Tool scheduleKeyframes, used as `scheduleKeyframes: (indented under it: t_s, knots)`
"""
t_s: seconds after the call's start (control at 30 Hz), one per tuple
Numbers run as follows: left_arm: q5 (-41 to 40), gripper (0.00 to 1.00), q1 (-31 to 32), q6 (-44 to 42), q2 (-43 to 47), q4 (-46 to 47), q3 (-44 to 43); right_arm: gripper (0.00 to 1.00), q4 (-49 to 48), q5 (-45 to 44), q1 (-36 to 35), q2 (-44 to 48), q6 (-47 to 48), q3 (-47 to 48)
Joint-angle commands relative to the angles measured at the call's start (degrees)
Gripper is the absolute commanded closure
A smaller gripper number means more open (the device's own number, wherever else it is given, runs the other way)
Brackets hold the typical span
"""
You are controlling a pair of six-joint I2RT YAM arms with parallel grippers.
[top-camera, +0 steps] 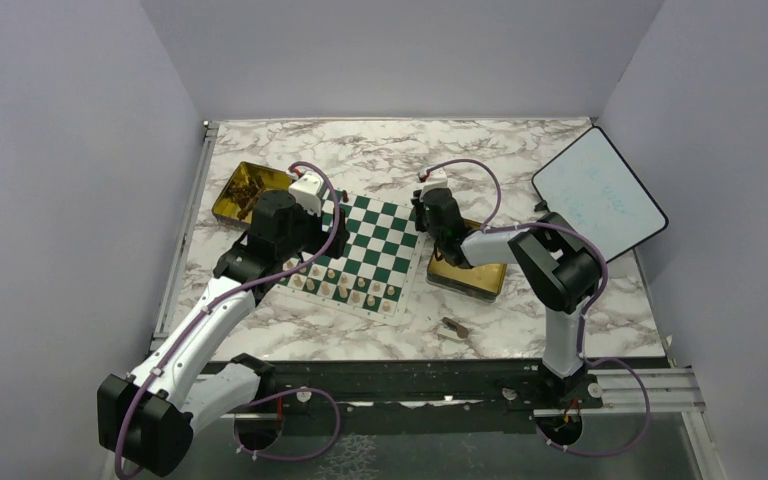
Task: Set up the chess pieces on the board
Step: Place the chess piece on the chessboard.
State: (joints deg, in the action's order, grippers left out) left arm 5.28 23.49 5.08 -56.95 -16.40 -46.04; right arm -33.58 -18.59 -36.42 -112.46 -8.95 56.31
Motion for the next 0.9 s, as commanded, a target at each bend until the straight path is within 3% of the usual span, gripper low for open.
scheduleKeyframes:
  t_s: [0.0,0.5,0.87]
  knots:
    - [-0.3,0.01,0.0,-0.6,-0.2,1.2,0.5,0.79,-2.3,0.3,-0.3,-1.3,-0.4,-0.8]
    - [-0.3,0.01,0.0,-0.6,0.0,1.3,0.6,0.68,-1.8,0.6,-0.3,-1.0,-0.7,-1.0]
    - [-3.7,0.01,0.0,0.4,-1.4,0.2,0.2,0.45,3.3,-0.2,-0.4,2.7,-1.7,1.1]
